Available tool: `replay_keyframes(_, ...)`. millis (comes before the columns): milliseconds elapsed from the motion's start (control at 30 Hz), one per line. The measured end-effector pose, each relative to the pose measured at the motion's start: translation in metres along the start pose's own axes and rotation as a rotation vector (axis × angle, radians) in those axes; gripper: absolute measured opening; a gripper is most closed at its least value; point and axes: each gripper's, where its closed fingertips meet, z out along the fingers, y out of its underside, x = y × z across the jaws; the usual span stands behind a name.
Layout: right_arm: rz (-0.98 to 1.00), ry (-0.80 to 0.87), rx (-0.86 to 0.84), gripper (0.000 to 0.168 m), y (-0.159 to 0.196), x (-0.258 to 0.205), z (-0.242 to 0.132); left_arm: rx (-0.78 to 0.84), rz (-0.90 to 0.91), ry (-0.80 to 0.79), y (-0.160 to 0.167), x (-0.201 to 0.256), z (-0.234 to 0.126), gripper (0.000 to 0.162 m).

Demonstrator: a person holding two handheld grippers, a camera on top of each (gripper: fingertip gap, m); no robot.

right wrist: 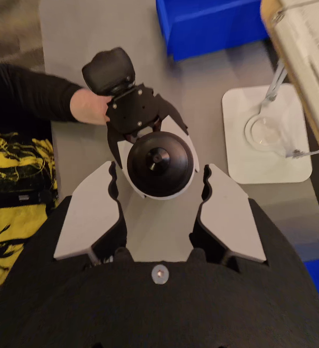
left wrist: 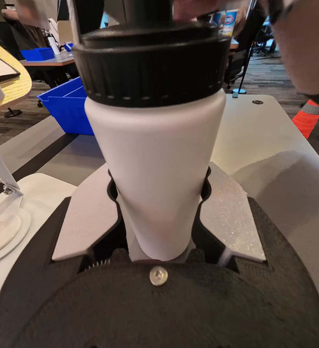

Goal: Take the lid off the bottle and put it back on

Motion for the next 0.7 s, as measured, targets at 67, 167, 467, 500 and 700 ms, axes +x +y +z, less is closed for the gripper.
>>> replay_keyframes(67,0.007,0.007,-0.107,0.085,0.003,0.001,0.003,-0.004,0.004,-0.003,0.0,0.0,0.001,0.088)
replay_keyframes(167,0.049,-0.005,-0.231,0.071,0.006,0.0,0.007,-0.002,0.003,-0.001,0.0,0.0,0.001,0.088)
replay_keyframes(467,0.087,0.028,-0.424,0.073,0.014,0.0,0.007,-0.008,0.003,-0.001,0.0,0.002,0.003,0.088)
replay_keyframes(500,0.089,0.027,-0.434,0.073,0.014,0.0,0.007,-0.01,0.002,0.0,0.0,0.002,0.003,0.088)
replay_keyframes(700,0.001,-0.025,-0.46,0.073,0.014,0.001,0.008,-0.011,-0.008,0.004,0.001,0.0,0.002,0.087)
